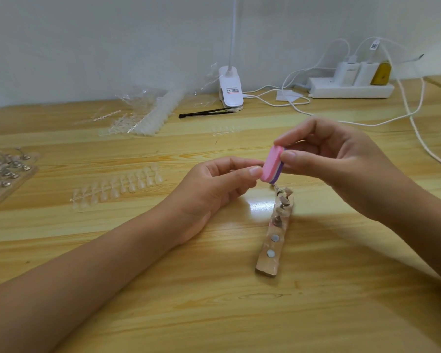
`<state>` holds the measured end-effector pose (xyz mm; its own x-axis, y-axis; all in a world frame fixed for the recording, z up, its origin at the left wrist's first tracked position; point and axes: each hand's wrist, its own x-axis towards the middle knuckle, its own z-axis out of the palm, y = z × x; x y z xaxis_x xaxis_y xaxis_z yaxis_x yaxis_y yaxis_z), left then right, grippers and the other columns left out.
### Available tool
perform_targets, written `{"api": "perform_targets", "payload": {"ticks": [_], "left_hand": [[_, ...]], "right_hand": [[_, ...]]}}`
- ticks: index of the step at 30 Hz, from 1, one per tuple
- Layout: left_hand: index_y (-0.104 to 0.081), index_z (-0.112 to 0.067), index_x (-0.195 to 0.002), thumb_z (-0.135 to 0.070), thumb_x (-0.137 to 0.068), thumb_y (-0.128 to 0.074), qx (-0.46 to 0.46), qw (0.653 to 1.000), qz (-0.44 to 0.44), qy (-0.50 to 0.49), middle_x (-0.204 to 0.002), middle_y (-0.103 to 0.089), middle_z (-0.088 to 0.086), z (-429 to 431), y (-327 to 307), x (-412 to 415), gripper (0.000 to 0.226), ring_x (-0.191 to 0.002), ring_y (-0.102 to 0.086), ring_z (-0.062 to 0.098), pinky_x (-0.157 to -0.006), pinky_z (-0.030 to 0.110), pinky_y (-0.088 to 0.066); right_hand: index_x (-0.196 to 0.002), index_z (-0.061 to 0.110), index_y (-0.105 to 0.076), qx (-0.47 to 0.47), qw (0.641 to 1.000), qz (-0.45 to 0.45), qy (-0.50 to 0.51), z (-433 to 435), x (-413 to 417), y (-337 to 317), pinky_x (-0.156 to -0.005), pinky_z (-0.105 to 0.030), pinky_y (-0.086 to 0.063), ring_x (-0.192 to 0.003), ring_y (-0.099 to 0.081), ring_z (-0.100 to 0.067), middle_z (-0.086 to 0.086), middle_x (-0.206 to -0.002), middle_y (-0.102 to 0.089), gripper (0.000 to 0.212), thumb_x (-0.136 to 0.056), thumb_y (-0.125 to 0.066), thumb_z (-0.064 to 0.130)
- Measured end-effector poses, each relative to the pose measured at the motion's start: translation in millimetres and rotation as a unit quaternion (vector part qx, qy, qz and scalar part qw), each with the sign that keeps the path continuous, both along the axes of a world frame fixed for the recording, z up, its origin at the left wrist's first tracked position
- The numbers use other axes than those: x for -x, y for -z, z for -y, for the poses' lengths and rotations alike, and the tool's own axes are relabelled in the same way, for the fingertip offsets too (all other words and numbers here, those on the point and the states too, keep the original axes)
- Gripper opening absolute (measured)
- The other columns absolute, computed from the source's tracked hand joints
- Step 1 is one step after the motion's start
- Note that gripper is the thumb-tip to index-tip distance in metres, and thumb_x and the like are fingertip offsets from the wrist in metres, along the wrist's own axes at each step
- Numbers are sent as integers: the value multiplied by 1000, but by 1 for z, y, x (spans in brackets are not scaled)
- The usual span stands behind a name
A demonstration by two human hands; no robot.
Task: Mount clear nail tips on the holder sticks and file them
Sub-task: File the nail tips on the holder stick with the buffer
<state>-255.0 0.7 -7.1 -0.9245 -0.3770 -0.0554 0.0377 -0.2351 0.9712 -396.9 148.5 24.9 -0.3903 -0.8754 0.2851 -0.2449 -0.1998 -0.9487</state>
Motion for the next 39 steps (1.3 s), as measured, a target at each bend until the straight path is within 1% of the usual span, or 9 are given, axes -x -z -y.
{"api": "perform_targets", "payload": {"ticks": [5, 11, 15, 18, 25, 28, 31, 35, 39], "left_hand": [[-79, -16, -94, -25, -72, -74, 7, 1000, 6, 9, -97, -67, 7, 0, -1, 0, 24, -83, -62, 5, -78, 14, -51], [-78, -17, -93, -26, -73, -73, 9, 1000, 11, 17, -95, -65, 7, 1, -1, 1, 22, -84, -59, 9, -81, 17, -51], [-77, -16, -94, -26, -72, -74, 4, 1000, 14, 15, -84, -66, -1, 2, 0, 1, 25, -75, -59, 5, -79, 16, -52], [-78, -19, -93, -29, -70, -75, 24, 999, 23, 14, -84, -66, -1, 3, 1, 0, 25, -77, -58, 7, -82, 19, -51], [-71, -7, -104, -23, -74, -71, -33, 999, -6, 1, -88, -73, 1, 3, 2, 2, 33, -76, -67, 3, -77, 14, -54], [-72, -8, -101, -23, -75, -71, -34, 999, -16, 8, -86, -74, -1, 3, 2, 1, 31, -75, -67, 3, -77, 14, -54], [-73, -7, -101, -25, -73, -73, -44, 999, -11, -3, -86, -73, 1, 4, 2, 2, 33, -77, -67, 4, -74, 14, -53], [-72, -9, -97, -25, -78, -69, -48, 999, -15, -5, -89, -73, 4, 4, 4, 2, 25, -78, -67, 5, -73, 14, -54], [-72, -7, -97, -25, -75, -70, -57, 998, -12, -20, -82, -72, 0, 3, 3, 3, 29, -74, -65, 4, -70, 13, -53]], "right_hand": [[-98, 8, -65, -19, 999, -18, -20, -3, 2, -4, -80, -23, -57, -89, -73, -17, -2, -91, -75, 27, -75, -71, 20], [-100, 9, -67, -44, 997, -45, -46, -2, 1, -2, -79, -23, -56, -91, -73, -17, -5, -95, -74, 28, -76, -71, 22], [-102, 12, -66, 8, 1000, -10, 2, 1, 0, 0, -80, -23, -57, -89, -73, -16, 0, -92, -74, 29, -76, -71, 23], [-99, 9, -64, 1, 1000, 7, 0, 0, 1, 0, -79, -22, -57, -88, -73, -15, 0, -89, -75, 25, -76, -69, 20], [-99, 8, -64, -28, 999, 0, -20, -1, 0, -1, -78, -22, -57, -88, -73, -18, -4, -90, -74, 27, -75, -71, 19], [-99, 12, -67, -30, 999, -22, -24, 1, -4, 1, -83, -29, -58, -91, -73, -19, -5, -94, -74, 26, -76, -71, 21], [-100, 12, -67, 6, 1000, 4, 16, 1, -2, 1, -83, -27, -57, -89, -72, -17, -3, -91, -73, 26, -76, -71, 22], [-97, 9, -67, -57, 997, -52, -31, 2, -9, 7, -87, -36, -57, -95, -72, -24, -8, -95, -74, 25, -76, -72, 22], [-96, 12, -67, 15, 999, -15, 47, 4, -11, 4, -89, -37, -58, -90, -72, -19, -5, -91, -74, 23, -75, -71, 21]]}}
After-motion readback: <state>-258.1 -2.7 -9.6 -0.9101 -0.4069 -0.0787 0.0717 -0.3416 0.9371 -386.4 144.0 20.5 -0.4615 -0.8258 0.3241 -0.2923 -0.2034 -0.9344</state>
